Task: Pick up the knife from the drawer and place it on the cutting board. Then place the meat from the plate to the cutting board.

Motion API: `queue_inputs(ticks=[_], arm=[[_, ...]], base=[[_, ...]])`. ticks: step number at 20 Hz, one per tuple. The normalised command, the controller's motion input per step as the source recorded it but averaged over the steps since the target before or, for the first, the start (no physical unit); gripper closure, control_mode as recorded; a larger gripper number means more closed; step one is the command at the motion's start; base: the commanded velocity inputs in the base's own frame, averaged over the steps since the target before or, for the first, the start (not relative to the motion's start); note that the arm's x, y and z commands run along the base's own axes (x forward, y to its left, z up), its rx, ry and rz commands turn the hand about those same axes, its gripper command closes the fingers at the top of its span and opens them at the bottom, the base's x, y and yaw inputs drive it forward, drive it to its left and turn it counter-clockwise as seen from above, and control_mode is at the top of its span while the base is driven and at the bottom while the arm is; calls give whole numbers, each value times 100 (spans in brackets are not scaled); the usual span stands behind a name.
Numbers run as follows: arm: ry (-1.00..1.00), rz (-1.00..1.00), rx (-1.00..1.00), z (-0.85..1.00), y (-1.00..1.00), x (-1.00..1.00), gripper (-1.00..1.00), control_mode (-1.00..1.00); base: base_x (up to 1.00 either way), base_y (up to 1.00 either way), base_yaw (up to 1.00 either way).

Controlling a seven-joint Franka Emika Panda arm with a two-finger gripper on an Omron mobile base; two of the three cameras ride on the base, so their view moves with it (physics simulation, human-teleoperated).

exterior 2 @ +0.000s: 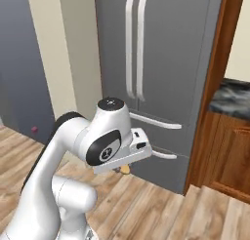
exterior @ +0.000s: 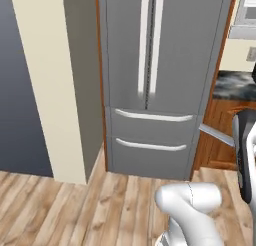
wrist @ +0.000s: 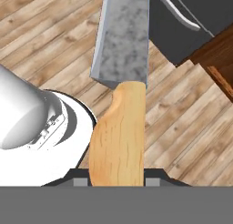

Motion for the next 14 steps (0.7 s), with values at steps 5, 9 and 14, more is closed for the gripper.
queue_inputs(ticks=[5, 9, 14], arm=[[0, 0, 0, 0, 0, 0, 100, 100], [0, 0, 0, 0, 0, 0, 100, 100], [0, 0, 0, 0, 0, 0, 100, 100]], base=[[0, 51, 47], [0, 51, 47], [0, 53, 47]])
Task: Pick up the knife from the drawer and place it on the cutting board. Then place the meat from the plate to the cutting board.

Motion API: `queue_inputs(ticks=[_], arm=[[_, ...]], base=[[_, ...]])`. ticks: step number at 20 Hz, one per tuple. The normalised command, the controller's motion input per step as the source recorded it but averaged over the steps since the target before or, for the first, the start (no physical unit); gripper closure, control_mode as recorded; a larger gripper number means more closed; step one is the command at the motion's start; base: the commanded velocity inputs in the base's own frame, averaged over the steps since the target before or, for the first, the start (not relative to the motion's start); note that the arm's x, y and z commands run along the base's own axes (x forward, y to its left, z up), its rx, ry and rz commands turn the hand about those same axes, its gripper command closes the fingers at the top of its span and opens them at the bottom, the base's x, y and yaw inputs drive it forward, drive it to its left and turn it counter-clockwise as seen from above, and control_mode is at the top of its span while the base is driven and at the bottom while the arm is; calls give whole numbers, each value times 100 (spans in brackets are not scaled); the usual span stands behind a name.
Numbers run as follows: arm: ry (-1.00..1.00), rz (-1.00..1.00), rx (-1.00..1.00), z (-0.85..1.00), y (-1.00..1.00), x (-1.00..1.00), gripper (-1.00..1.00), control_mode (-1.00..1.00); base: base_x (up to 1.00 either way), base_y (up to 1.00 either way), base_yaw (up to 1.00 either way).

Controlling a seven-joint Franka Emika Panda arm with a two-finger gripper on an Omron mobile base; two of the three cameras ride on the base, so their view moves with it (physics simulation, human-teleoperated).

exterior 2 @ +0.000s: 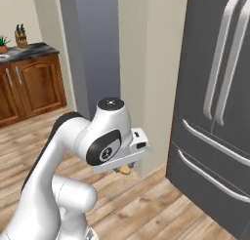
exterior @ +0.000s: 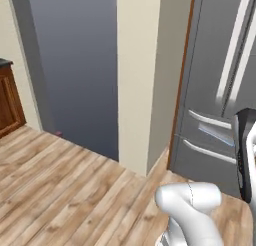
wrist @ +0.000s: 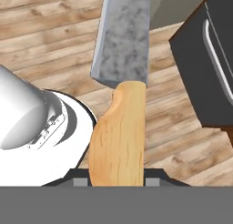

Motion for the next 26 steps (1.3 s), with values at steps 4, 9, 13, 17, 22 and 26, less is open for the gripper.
queue_inputs(ticks=[4, 9, 13, 17, 22, 26], arm=[[0, 0, 0, 0, 0, 0, 100, 100], [0, 0, 0, 0, 0, 0, 100, 100], [0, 0, 0, 0, 0, 0, 100, 100], [0, 0, 0, 0, 0, 0, 100, 100], [0, 0, 0, 0, 0, 0, 100, 100], [0, 0, 0, 0, 0, 0, 100, 100]], base=[[0, 52, 47], [0, 50, 47], [11, 45, 45], [36, 32, 44], [59, 28, 43], [73, 24, 41]])
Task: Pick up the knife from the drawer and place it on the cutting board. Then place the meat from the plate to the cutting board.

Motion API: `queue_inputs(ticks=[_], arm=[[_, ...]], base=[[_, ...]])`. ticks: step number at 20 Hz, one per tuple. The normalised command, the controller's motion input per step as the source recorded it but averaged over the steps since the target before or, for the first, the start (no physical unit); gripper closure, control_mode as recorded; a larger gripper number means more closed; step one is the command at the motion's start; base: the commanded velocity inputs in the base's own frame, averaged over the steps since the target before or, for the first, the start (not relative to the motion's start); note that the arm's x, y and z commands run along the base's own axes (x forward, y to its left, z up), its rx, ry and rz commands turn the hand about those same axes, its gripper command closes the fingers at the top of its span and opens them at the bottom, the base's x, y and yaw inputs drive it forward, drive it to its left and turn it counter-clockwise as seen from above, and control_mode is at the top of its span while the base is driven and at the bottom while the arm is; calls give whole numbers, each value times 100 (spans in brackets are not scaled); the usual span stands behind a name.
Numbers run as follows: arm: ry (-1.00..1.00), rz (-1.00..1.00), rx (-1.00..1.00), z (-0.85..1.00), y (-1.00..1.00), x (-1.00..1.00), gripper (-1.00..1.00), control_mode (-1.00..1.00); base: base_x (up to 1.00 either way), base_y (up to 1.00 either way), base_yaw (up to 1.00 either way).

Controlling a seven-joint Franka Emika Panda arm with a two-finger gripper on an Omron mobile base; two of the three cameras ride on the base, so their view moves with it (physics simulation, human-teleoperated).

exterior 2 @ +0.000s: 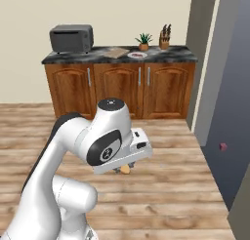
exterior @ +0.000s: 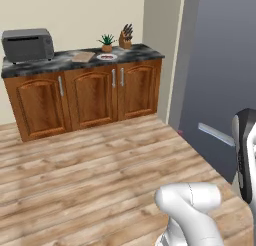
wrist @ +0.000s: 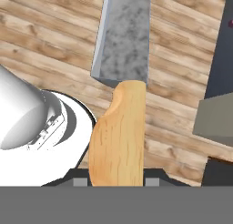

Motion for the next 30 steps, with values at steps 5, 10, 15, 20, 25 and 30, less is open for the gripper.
queue_inputs(ticks=[5, 10, 15, 20, 25, 30], arm=[[0, 0, 0, 0, 0, 0, 100, 100], [0, 0, 0, 0, 0, 0, 100, 100], [0, 0, 0, 0, 0, 0, 100, 100], [0, 0, 0, 0, 0, 0, 100, 100], [0, 0, 0, 0, 0, 0, 100, 100], [0, 0, 0, 0, 0, 0, 100, 100]], base=[[90, 13, 35], [93, 0, 29], [76, 0, 22], [72, -3, 18], [72, -11, 9], [61, -20, 3]])
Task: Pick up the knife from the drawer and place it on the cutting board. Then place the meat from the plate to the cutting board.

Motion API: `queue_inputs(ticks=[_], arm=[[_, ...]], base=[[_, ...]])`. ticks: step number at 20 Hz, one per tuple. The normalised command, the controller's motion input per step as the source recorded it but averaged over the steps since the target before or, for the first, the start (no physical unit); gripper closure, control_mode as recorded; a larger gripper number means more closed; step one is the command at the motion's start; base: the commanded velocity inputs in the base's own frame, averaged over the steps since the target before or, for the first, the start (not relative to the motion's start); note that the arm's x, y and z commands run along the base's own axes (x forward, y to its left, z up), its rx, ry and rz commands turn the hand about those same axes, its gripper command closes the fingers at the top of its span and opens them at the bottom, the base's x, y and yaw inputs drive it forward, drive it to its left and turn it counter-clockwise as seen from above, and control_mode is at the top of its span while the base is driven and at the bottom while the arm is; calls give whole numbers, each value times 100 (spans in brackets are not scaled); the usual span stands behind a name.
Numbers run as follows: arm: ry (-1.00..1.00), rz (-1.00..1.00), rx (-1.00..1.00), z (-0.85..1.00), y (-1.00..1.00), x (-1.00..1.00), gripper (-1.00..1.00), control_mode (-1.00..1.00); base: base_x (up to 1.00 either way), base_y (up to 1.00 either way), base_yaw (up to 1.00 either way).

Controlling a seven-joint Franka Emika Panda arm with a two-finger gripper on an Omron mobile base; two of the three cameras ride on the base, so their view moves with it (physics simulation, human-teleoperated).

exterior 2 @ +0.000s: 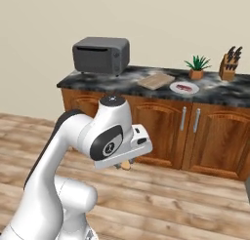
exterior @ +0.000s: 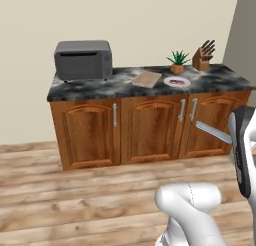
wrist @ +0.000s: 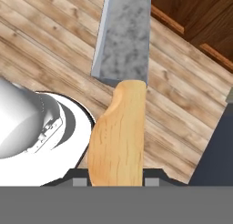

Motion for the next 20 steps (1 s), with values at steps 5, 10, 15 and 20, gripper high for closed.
queue_inputs(ticks=[5, 10, 15, 20], arm=[[0, 0, 0, 0, 0, 0, 100, 100], [0, 0, 0, 0, 0, 0, 100, 100], [0, 0, 0, 0, 0, 0, 100, 100], [0, 0, 0, 0, 0, 0, 100, 100]], base=[[61, -24, 0], [59, -35, 0], [51, -42, 0], [42, -51, 0]])
